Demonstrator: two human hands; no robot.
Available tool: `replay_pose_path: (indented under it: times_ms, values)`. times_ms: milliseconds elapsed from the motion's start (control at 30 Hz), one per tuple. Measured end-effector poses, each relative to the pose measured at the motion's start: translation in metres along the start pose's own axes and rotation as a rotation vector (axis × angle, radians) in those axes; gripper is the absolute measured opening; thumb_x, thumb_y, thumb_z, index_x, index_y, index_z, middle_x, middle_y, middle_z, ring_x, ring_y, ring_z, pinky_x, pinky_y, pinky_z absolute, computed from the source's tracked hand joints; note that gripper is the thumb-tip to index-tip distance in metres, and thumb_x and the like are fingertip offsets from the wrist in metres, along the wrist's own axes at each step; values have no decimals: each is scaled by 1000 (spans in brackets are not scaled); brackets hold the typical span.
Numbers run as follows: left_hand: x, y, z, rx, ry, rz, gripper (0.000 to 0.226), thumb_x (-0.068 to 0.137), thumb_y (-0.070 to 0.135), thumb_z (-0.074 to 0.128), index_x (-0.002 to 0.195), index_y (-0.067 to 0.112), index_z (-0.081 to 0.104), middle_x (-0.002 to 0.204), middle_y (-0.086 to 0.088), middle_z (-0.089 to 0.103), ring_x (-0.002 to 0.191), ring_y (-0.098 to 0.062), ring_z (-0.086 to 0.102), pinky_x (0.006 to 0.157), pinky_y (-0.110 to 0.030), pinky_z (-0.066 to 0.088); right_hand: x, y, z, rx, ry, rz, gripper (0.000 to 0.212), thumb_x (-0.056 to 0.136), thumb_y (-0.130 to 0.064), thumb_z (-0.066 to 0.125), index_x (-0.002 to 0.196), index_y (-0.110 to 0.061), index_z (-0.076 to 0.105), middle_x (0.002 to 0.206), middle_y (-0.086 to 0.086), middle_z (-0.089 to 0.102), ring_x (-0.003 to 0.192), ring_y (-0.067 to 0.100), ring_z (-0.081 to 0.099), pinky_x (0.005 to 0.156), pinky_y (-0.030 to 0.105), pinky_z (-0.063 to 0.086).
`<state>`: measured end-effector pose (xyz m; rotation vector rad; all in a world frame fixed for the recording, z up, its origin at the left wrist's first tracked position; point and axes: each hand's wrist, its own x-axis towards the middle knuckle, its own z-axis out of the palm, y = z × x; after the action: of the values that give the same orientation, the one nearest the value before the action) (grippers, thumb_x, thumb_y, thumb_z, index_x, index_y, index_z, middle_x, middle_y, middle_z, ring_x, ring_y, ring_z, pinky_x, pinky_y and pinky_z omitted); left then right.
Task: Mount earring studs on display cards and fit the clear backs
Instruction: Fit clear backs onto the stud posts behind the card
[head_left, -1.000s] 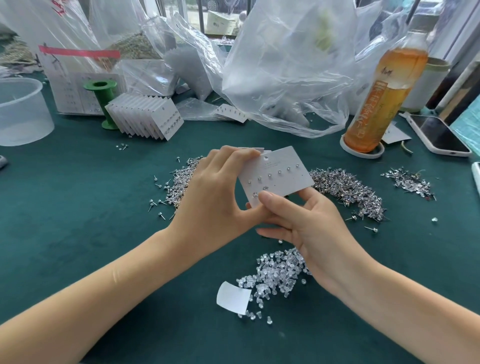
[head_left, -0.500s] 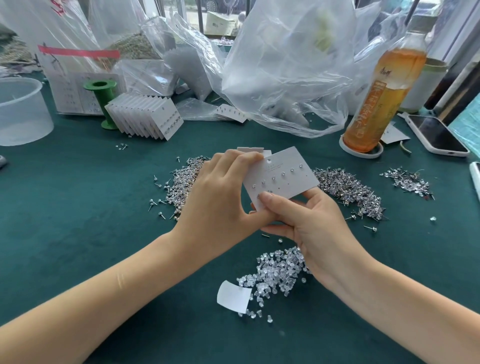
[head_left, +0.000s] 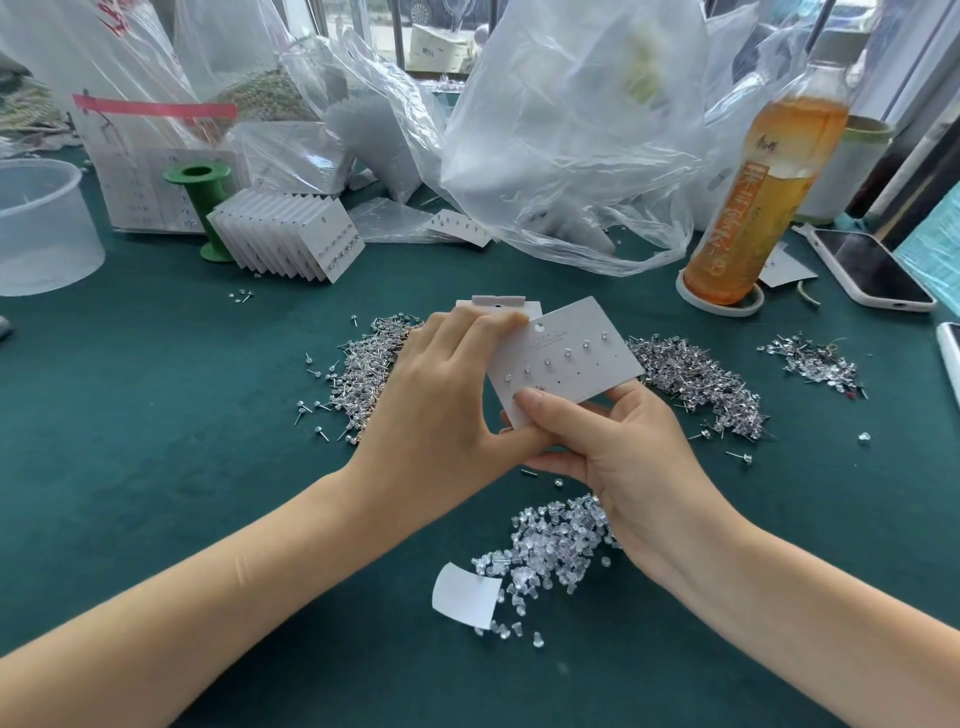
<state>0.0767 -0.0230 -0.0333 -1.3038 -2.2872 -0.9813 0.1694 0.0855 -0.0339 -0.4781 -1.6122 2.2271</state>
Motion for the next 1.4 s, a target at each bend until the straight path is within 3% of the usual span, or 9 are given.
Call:
replay_pose_path:
  times_ms: [367,533,600,700,767,900,1067,1267,1400]
  values:
    - [0,-4,1,-23,-8,68,71,73,48,62,132,9,48,124,-1,55,111,-14,47,101,-30,36,3,0,-5,14,29,-42,22,79,3,69,89,-16,66,80,7,75,72,20,72,60,27,59]
    - [2,-8,-1,-39,-119,33,89,69,61,65,138,11,41,125,0,54,113,-15,49,102,-24,31,7,-14,-21,-120,88,-248,21,79,5,69,86,-15,66,72,4,74,62,20,70,57,25,57]
    - [3,-10,-2,-84,-167,-3,73,73,59,61,129,13,51,115,3,58,107,-14,52,100,-23,33,7,-22,-31,-235,109,-365,21,78,3,70,84,-17,67,72,0,75,64,16,71,59,23,56]
    - [4,-13,0,-199,-266,27,27,82,31,70,102,15,67,96,5,62,91,-10,58,88,-28,44,-2,-28,-47,-430,90,-483,17,77,-2,73,83,-17,70,75,-10,75,66,7,71,60,15,53]
    - [3,-13,2,-241,-365,97,9,84,19,70,92,15,71,90,5,64,83,-6,60,82,-28,48,-12,-25,-57,-580,75,-544,23,75,-5,74,78,-27,71,75,-20,73,67,-1,68,61,7,49]
    - [-1,-11,6,-285,-541,143,8,85,15,69,91,18,72,90,8,65,82,-3,63,81,-25,50,-28,-16,-76,-805,-1,-714,21,74,-10,76,81,-27,68,86,-20,67,69,-8,62,67,1,43]
    - [-1,-12,8,-333,-571,111,8,84,14,70,91,18,73,90,9,66,82,-4,65,80,-22,51,-23,-15,-90,-879,46,-920,30,74,0,70,89,-25,61,90,-20,60,75,-11,57,71,1,40]
    - [1,-8,7,-369,-595,113,9,84,17,70,91,22,72,90,12,67,82,-4,66,79,-23,52,-20,-6,-101,-829,-134,-967,11,83,-9,64,93,-14,63,86,1,69,75,21,66,62,31,51]
    - [0,-4,5,-366,-664,151,7,84,19,71,89,22,72,91,13,65,86,-5,64,80,-25,50,-20,-2,-98,-800,-99,-929,7,85,-10,65,89,-15,67,87,-5,66,75,10,64,66,19,48]
